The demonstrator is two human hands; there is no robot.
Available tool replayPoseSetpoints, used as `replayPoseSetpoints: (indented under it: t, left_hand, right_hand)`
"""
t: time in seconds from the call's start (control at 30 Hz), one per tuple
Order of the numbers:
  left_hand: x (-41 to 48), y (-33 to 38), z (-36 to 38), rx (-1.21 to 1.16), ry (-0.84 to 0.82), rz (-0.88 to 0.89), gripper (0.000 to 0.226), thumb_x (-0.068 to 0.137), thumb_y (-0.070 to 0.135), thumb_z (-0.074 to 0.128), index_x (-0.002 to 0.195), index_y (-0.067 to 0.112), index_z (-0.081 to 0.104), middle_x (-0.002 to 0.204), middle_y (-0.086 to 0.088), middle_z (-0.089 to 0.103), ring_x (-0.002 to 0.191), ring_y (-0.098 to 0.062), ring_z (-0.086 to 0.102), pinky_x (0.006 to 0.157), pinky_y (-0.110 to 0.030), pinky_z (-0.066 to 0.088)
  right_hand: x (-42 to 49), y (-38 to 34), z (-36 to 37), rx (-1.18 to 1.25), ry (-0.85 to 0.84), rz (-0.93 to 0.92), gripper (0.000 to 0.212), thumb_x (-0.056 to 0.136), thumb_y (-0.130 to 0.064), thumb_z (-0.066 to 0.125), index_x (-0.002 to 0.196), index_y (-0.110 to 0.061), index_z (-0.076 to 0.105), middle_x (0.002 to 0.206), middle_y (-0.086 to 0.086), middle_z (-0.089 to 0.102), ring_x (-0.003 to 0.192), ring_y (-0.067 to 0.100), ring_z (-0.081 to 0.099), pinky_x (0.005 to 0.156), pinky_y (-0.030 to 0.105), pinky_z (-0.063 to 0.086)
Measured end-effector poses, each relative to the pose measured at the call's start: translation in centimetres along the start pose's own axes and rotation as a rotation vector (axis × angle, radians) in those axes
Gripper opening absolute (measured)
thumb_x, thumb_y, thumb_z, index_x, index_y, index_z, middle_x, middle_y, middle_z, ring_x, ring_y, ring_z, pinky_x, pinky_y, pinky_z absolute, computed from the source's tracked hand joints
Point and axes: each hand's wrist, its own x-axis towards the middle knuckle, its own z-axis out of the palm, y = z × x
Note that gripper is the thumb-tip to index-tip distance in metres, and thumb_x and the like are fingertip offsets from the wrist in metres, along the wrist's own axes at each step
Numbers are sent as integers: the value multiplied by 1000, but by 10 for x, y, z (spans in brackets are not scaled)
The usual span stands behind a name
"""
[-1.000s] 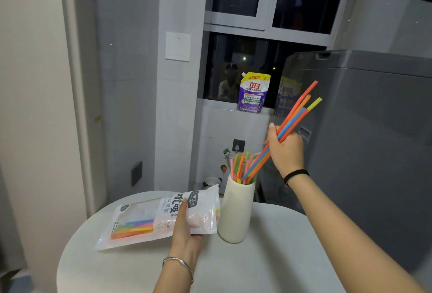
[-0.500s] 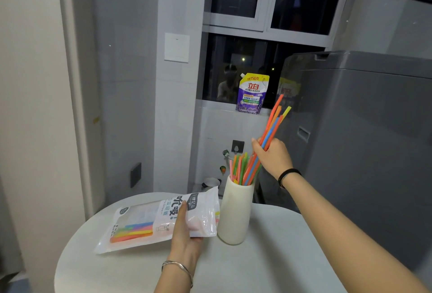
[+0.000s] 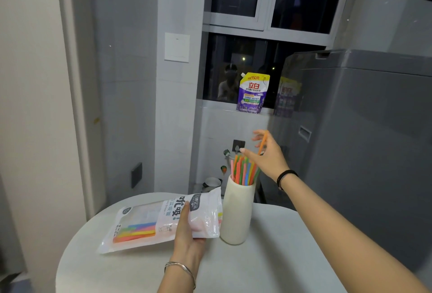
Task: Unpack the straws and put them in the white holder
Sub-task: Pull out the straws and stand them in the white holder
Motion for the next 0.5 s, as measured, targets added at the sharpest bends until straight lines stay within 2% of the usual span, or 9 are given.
replayPoseSetpoints:
  t: [0.07,0.1,0.17,0.23,0.3,0.37,0.43,0.5]
  left_hand:
    - [-1,0,0,10,-7,-4,7,93,24,59,99,20,59,69,-4,74,74,-27,63,42,-44,56]
    - [-1,0,0,14,-10,-5,5,93,24,58,97,20,59,66,-4,74,71,-27,65,42,-43,56]
    - [-1,0,-1,21,-12,-2,4,93,24,58,94,20,59,63,-3,74,62,-26,69,42,-43,56]
    - [-1,0,-1,21,-5,-1,3,93,23,59,95,21,59,66,-3,73,67,-26,67,42,-43,56]
    - [-2,1,-2,21,-10,-6,5,93,24,59,97,20,59,74,-4,73,71,-27,65,43,-44,56]
    - [-2,2,-1,18,-20,-11,5,93,24,58,96,20,59,73,-5,74,68,-27,67,44,-45,57]
    - [-1,2,-1,8,-12,-10,5,93,23,59,97,20,58,80,-5,72,74,-26,65,49,-46,58]
    - [0,2,-1,9,-6,-8,5,93,23,59,97,20,59,89,-5,67,78,-25,62,52,-47,58]
  right_hand:
    - [0,-5,0,18,66,-47,73,77,-27,73,137,-24,31,117,-8,48,107,13,51,86,31,47]
    - [0,-7,0,-3,62,-71,75,79,-26,71,140,-26,27,121,-8,47,110,12,50,87,31,46]
    - [-3,-8,2,-136,-37,-98,67,86,-30,62,143,-29,27,135,-5,46,120,14,48,90,32,45]
    - [-6,-3,6,-350,-177,-78,56,92,-41,49,143,-27,30,147,0,40,130,21,44,99,37,42]
    - [-10,2,10,-520,-307,-27,56,94,-50,36,144,-24,31,151,2,36,138,23,33,111,44,29]
    - [-15,2,12,-632,-388,-30,58,95,-53,28,145,-22,29,154,1,31,144,20,21,118,45,11]
    - [-19,-1,11,-665,-364,-73,58,96,-52,27,146,-23,25,156,0,26,145,17,16,119,45,2]
    - [-27,-9,11,-542,-196,-109,53,96,-46,34,143,-23,31,153,-1,31,143,17,22,120,43,6]
